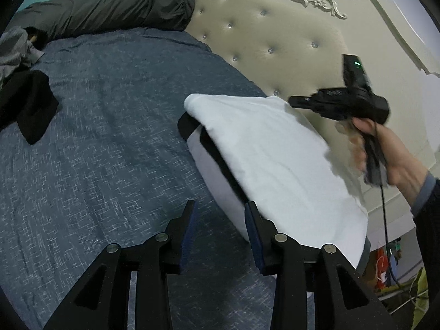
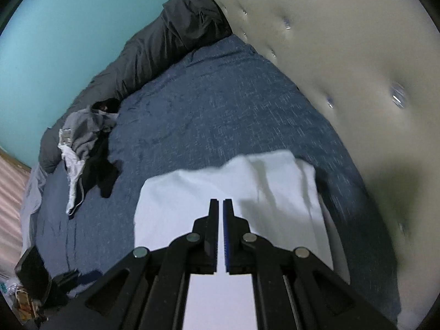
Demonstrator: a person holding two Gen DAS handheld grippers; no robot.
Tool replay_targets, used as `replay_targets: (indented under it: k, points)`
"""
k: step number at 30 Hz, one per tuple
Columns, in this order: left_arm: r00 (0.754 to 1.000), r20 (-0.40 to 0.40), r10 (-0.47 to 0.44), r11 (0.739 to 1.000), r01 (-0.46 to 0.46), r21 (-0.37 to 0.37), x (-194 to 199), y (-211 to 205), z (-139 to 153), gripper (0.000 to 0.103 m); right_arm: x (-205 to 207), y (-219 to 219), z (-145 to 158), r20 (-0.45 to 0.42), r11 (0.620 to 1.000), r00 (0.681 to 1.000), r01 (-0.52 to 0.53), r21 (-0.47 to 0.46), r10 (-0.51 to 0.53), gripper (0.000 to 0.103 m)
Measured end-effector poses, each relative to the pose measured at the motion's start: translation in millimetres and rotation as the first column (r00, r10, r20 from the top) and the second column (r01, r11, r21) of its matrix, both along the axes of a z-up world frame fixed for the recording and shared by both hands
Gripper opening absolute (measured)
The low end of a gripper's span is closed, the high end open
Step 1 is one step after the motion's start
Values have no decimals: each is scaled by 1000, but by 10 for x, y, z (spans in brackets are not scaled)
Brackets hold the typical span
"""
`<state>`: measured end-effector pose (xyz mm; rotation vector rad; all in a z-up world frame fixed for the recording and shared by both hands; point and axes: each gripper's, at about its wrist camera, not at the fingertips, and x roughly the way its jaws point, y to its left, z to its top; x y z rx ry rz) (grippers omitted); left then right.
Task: Fold clothes
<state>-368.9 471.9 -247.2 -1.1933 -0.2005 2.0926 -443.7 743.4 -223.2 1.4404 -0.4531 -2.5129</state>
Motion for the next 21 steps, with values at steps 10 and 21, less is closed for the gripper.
replay_targets:
  k: [10, 21]
  points:
    - [1000, 19, 14, 1000, -14, 12, -45, -206, -194, 39, -307, 210, -195, 31, 978, 985, 166, 127, -171, 2]
    - [1000, 15, -4, 1000, 3, 24, 104, -167, -107, 39, -87, 173, -165, 52, 990, 994, 90, 105, -95, 2]
